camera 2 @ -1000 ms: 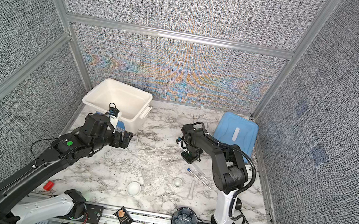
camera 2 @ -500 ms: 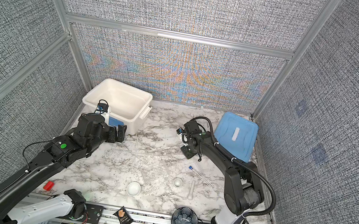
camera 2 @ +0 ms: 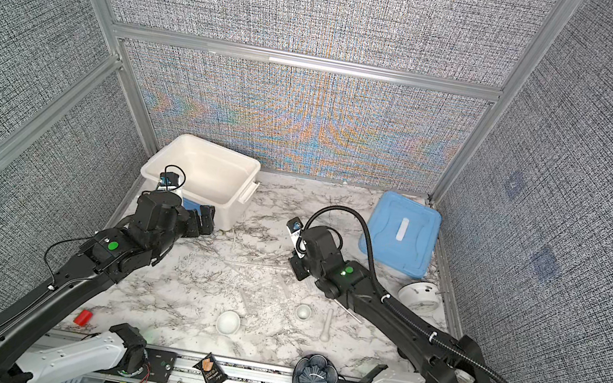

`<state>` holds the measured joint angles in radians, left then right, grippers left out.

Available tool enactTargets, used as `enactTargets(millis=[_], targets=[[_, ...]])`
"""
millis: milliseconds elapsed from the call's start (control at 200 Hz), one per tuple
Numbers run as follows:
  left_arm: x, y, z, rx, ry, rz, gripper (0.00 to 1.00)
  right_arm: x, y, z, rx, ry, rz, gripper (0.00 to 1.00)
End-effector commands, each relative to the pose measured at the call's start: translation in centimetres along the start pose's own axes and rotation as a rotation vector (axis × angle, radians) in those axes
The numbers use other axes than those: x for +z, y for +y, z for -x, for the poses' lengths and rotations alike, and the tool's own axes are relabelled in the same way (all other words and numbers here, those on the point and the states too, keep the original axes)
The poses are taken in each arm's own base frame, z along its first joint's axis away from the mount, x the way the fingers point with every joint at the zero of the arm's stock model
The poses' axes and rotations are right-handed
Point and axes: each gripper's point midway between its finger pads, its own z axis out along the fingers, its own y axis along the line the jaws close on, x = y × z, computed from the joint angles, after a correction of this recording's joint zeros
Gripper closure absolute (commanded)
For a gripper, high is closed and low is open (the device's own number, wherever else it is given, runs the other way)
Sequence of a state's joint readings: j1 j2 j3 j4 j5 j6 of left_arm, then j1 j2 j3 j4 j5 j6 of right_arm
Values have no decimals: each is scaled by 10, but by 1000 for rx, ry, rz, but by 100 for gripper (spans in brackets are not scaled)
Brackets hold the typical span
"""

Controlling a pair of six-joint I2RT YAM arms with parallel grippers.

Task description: Organize the chemistry lab equipment

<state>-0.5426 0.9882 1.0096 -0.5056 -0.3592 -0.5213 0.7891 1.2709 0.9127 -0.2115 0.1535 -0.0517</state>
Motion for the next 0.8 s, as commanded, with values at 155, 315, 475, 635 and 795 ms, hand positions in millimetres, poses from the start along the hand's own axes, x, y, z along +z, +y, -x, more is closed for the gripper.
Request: enactTargets(millis=[155,315,475,635,795], targets=[[8,-6,-1,-8,4,-13,1,-19,38,57,94,-380,52,80],[9,-1,-6,-15,7,-3,1,-20,48,66,138,-477,68,81],[10,5,-11,-11,12,27,1,-17,56,69,148,-501,94,81],[13,7,-15,-20,21,35,1,-6,54,62,151,-497,70,82],[13,7,-20,-20,32,28,1,-3,52,58,184,-504,65,82]])
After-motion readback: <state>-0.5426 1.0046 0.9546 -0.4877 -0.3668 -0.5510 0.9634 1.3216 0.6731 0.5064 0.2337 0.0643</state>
